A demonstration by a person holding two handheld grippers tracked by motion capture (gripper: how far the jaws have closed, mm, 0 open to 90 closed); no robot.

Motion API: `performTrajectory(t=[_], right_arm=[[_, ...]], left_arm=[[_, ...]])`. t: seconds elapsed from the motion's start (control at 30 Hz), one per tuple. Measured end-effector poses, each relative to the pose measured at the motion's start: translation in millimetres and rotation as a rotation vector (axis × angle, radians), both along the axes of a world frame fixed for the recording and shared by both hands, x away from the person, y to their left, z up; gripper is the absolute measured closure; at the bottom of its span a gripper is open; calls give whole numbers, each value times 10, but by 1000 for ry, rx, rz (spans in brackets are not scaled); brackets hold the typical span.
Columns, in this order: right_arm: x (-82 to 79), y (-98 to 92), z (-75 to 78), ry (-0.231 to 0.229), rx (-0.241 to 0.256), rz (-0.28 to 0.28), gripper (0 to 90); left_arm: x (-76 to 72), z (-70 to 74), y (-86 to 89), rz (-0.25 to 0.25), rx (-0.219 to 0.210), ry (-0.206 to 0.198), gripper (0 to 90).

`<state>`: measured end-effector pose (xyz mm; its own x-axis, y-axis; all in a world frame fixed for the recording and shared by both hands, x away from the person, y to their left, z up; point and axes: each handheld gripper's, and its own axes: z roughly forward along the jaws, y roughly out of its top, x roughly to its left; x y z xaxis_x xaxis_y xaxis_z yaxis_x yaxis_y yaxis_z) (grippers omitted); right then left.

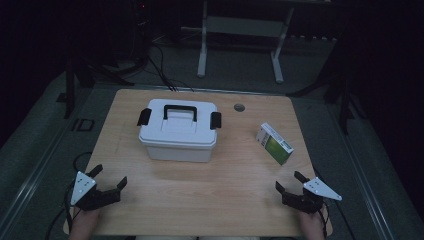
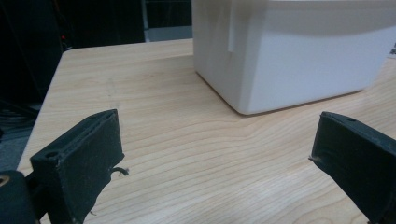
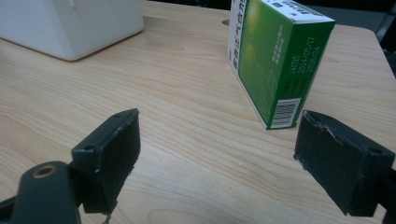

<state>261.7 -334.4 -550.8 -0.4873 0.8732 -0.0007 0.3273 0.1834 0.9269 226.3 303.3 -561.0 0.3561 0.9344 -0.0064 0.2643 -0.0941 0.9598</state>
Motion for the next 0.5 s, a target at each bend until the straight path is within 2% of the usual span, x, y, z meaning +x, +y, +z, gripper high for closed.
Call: performTrajectory(t=[0.23,0.27,0.3,0.33,0.37,0.4,0.43,0.5], right_arm=[[-7,-9,27,-10,10,-12,131],[11,10,33,43,52,18,133],[11,10,33,43,52,18,133],[13,39,41,62,46,32,134],[13,92,53,77,26,45,134],[13,119,56,82,27,57,133],[15,149,58,85,26,71,131],[28,240,61,80,-13,103,124]], left_arm=[[8,12,27,20,-3,8,18],[11,32,43,39,-6,28,17],[11,32,43,39,-6,28,18],[15,52,52,55,-2,49,18],[15,60,55,61,-2,61,18],[13,66,59,64,-9,67,18],[12,75,65,61,-15,70,18],[12,87,78,39,-25,69,18]])
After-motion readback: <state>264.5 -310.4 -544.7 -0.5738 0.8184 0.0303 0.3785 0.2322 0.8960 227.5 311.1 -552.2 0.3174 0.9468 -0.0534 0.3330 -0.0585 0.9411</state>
